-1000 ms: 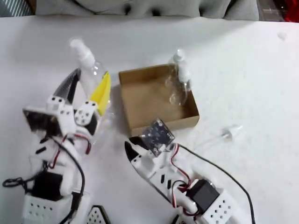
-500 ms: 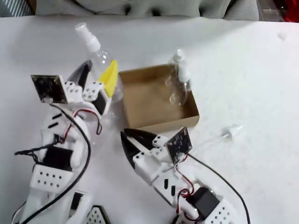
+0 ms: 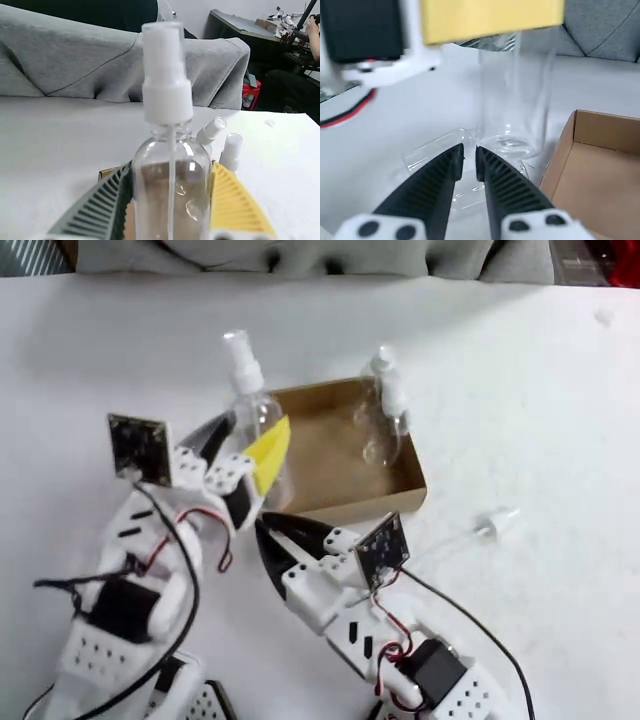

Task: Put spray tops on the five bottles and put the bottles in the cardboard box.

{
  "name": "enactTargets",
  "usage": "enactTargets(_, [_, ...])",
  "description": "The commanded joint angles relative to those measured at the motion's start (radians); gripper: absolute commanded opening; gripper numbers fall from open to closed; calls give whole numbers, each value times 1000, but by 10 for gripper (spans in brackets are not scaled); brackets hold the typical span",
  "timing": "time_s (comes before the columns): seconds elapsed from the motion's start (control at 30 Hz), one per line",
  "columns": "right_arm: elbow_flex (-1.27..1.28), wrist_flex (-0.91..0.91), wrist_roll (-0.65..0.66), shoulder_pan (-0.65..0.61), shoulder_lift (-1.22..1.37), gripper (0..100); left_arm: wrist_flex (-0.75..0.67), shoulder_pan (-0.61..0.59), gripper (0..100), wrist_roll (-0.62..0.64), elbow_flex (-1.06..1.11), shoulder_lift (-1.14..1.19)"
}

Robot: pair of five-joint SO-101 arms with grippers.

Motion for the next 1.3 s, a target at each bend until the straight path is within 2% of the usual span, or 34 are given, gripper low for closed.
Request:
enactTargets(0.0, [-8, -21, -9, 2, 8, 15, 103, 16, 53, 12, -63, -137])
enactTargets(0.3, [-9, -21, -9, 67, 7, 15, 282, 16, 53, 12, -64, -309])
enactTargets(0.53, [-9, -12, -8, 71, 7, 15, 285, 10, 53, 12, -64, -318])
enactTargets(0.63, [-12, 19, -3, 71, 7, 15, 218, 8, 53, 12, -43, -317])
enactTargets(0.97, [-15, 47, -2, 71, 7, 15, -213, 7, 53, 12, 192, -315])
enactTargets(1.1, [-15, 47, -2, 73, 7, 15, -302, -27, 53, 11, 218, -286])
enactTargets(1.27, [-15, 47, 0, 73, 7, 15, -402, -93, 53, 11, 153, -94])
